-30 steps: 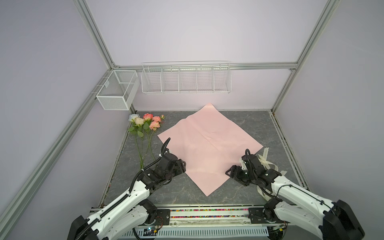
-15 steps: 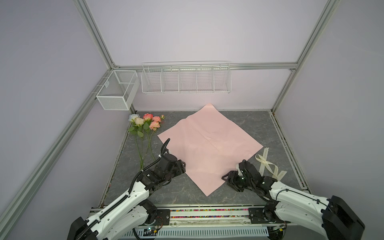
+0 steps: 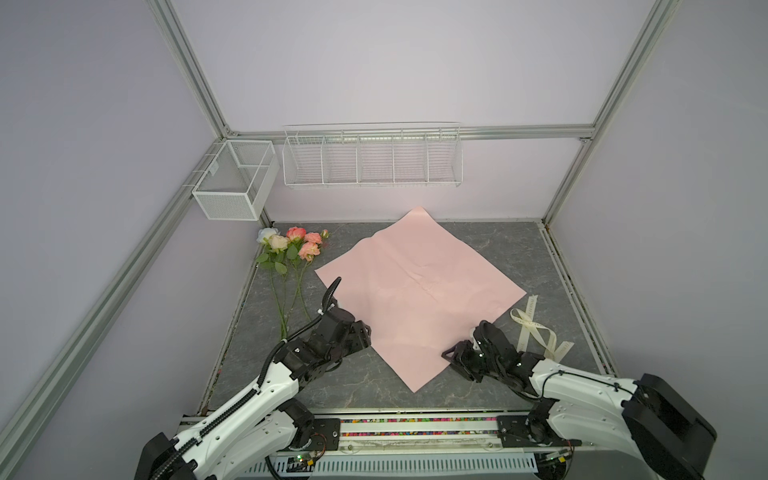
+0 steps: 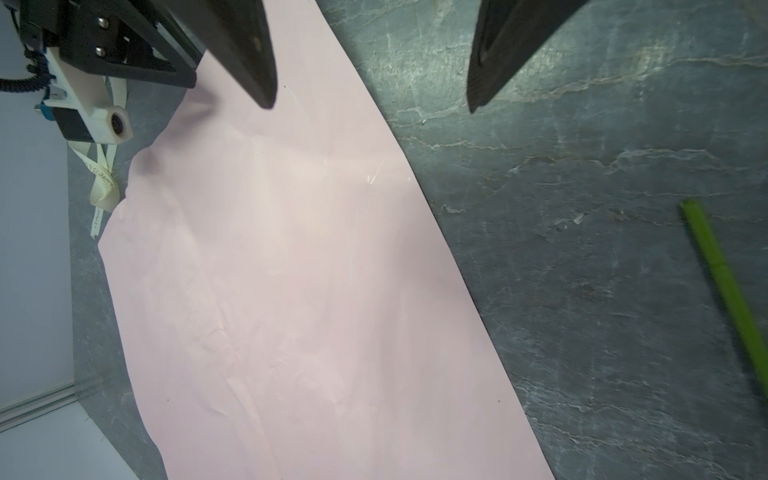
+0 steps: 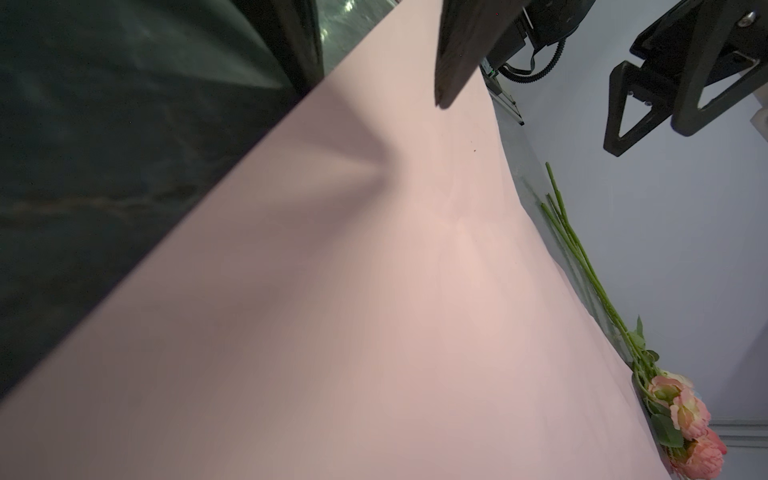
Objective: Tie the bouquet of fake flowers
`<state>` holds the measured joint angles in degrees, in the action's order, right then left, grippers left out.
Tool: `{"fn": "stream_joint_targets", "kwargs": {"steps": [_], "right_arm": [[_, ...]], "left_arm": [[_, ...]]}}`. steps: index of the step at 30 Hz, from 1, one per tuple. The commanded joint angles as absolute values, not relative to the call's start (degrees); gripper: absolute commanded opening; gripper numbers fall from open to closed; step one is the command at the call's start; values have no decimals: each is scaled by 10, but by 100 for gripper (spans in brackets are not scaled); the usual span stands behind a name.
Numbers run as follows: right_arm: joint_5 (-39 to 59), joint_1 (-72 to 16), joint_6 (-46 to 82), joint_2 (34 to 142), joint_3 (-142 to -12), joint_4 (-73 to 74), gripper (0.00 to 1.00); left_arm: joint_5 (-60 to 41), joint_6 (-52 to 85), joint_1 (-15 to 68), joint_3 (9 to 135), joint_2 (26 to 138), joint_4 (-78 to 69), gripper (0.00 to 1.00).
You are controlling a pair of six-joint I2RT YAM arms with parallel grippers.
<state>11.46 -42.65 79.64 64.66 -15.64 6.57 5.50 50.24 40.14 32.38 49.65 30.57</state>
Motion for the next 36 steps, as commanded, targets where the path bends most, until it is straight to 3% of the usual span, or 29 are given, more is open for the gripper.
{"fn": "stream_joint_targets", "kwargs": {"steps": [1, 9, 15, 26, 28, 31, 34, 36], "right_arm": [[102, -431, 819, 667, -153, 92, 39], [96, -431, 795, 653, -157, 40, 16], [78, -431, 757, 597, -157, -57, 7], [98, -428, 684, 604, -173, -104, 6], [96, -426, 664, 608, -189, -128, 12], [81, -427, 623, 598, -225, -180, 31], [44, -427, 587, 571, -262, -249, 51], [18, -427, 566, 552, -281, -284, 57]], "left_arm": [[57, 496, 399, 338, 499, 318, 72], [60, 494, 399, 346, 501, 322, 72], [64, 491, 399, 355, 506, 323, 73], [65, 476, 399, 373, 523, 324, 73], [71, 467, 397, 381, 527, 335, 73], [70, 441, 368, 401, 540, 364, 73], [32, 401, 289, 417, 559, 387, 72], [11, 370, 229, 431, 574, 395, 70]]}}
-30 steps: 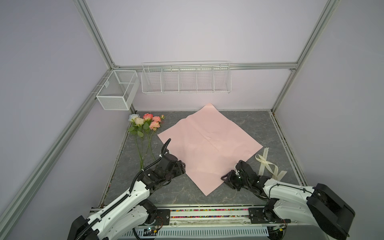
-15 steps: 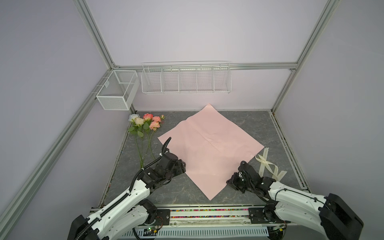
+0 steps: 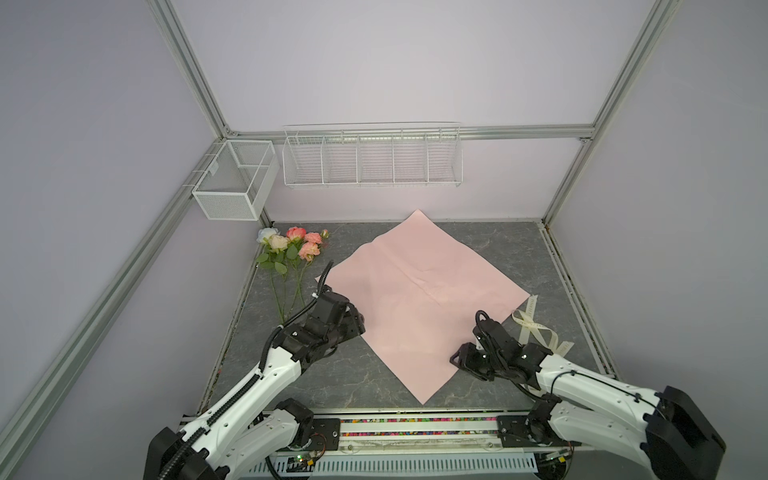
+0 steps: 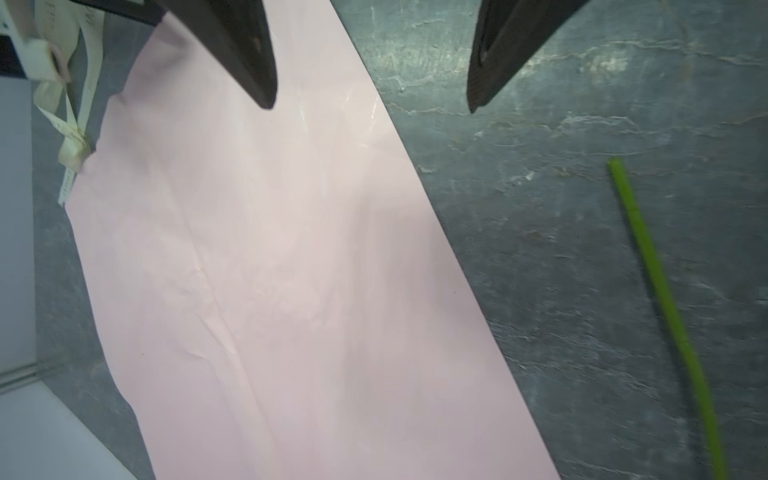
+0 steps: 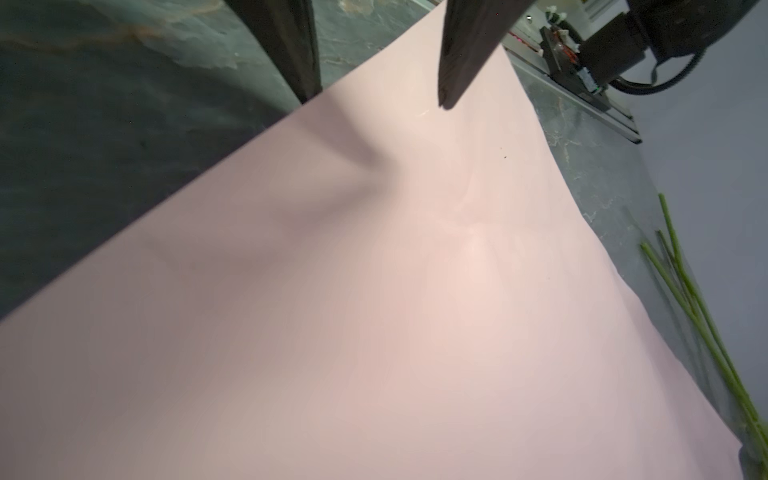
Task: Tie the bouquet of fake flowers
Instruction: 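Grasp one rose stem with the left gripper while the right moves over the paper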
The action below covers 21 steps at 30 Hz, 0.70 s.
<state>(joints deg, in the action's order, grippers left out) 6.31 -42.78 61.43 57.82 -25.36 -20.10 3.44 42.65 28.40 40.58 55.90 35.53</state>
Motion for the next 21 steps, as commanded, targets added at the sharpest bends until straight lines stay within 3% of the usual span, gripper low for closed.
{"fn": "stream_joint_targets", "kwargs": {"steps": [1, 6, 10, 15, 21], "right_arm": [[5, -426, 551, 544, -293, -298, 60], [-40, -423, 466, 544, -366, -346, 75], [-69, -422, 412, 567, -416, -376, 82], [-61, -417, 363, 605, -448, -334, 83], [32, -414, 292, 698, -500, -265, 79]], "left_arm": [[1, 353, 194, 442, 583, 398, 69], [-64, 302, 37, 486, 656, 376, 60], [-40, 270, -6, 542, 737, 376, 59], [-25, 243, -45, 613, 843, 389, 50], [-10, 203, -68, 706, 967, 428, 45]]}}
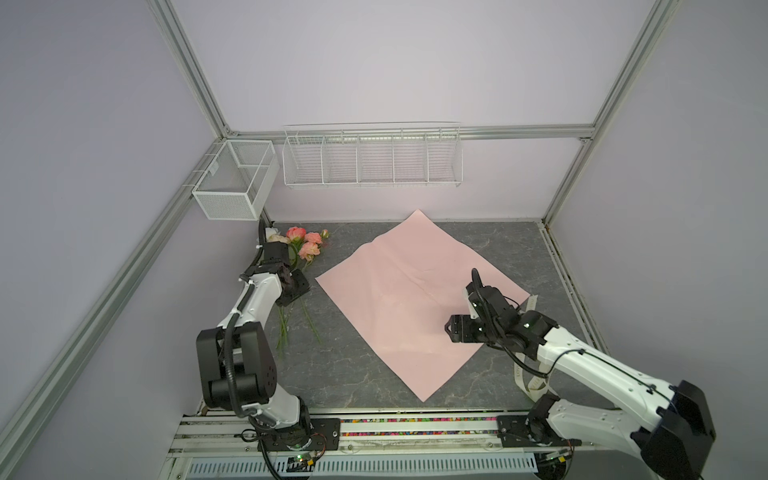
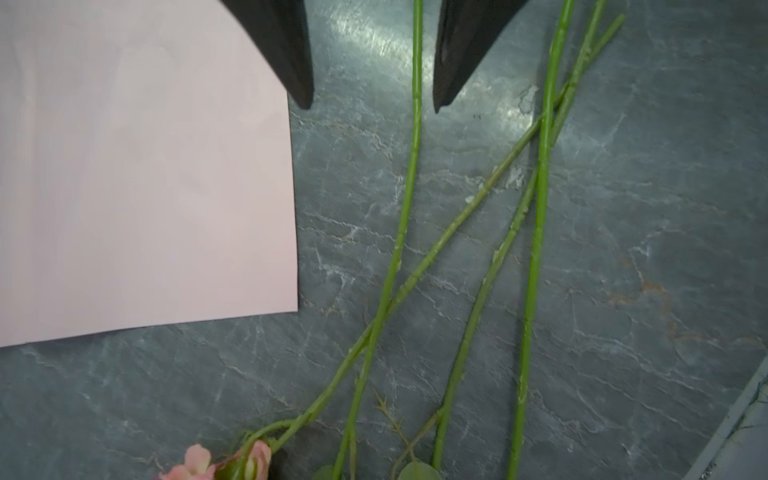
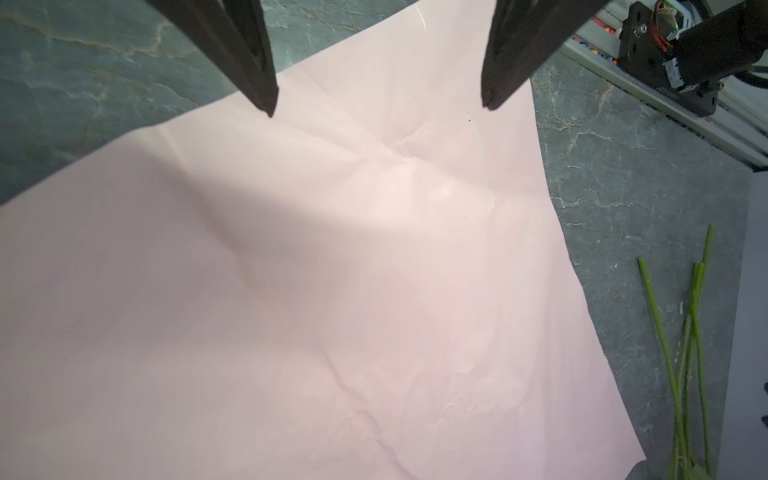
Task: Tie the bouquet of fake flowers
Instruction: 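Grasp one rose stem with the left gripper while the right moves over the paper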
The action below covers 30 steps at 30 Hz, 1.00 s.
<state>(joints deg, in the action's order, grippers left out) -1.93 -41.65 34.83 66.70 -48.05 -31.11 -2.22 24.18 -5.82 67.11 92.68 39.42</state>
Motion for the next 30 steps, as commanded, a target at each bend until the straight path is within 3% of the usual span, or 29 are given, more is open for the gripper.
{"fn": "stream_joint_targets", "kwargs": {"steps": [1, 9, 21, 30], "right_arm": [[44, -415, 286, 709, -508, -250, 79], [71, -415, 256, 813, -586, -227, 80], [127, -415, 252, 883, -621, -195, 80], [114, -414, 252, 883, -629, -210, 80]], "left_arm": [[-10, 201, -68, 715, 982, 429, 43], [-22, 188, -69, 768, 1081, 430, 36], [-25, 167, -69, 776, 1131, 431, 34], [-75, 116, -68, 775, 1106, 447, 8]]}}
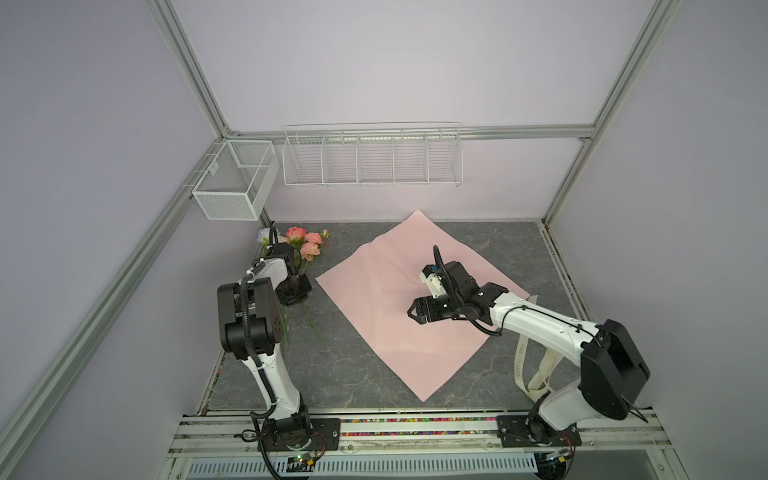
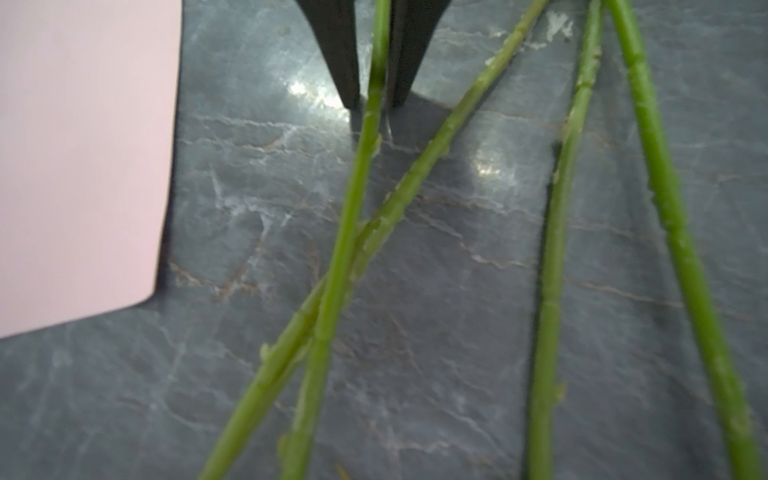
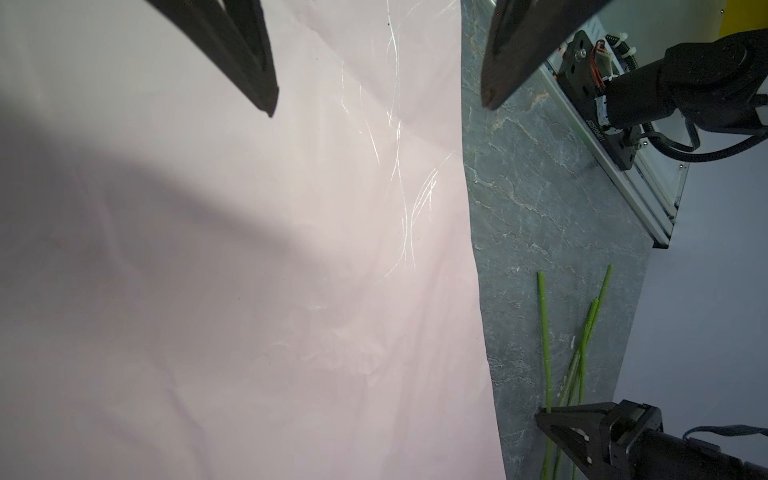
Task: Tie the bouquet of fake flowers
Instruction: 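Grasp one rose stem with the left gripper while the right moves over the paper, then carry the pink rose onto the paper's center with the left gripper and release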
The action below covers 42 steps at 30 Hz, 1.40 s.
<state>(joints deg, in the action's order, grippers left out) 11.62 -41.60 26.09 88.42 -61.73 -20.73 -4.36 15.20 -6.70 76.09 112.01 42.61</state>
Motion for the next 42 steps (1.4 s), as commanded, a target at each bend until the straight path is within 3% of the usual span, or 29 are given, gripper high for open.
{"fn": "stream_joint_targets", "kwargs": {"steps": [1, 4, 14, 23, 34, 42], "right_arm": [[110, -413, 252, 880, -630, -213, 80], [102, -414, 254, 872, -627, -216, 80], [55, -413, 268, 831, -606, -225, 81], [-8, -377, 315, 745, -543, -237, 83], [-55, -270, 355, 648, -479, -317, 88], [-3, -203, 330, 637, -478, -363, 88]], "left_arm": [[-87, 113, -68, 770, 1094, 443, 5], [-119, 106, -67, 754, 1053, 431, 0], [-196, 100, -57, 715, 953, 444, 0], [-288, 162, 35, 624, 876, 351, 0], [-232, 329, 258, 729, 1018, 252, 0], [-163, 338, 357, 962, 1202, 377, 0]]}}
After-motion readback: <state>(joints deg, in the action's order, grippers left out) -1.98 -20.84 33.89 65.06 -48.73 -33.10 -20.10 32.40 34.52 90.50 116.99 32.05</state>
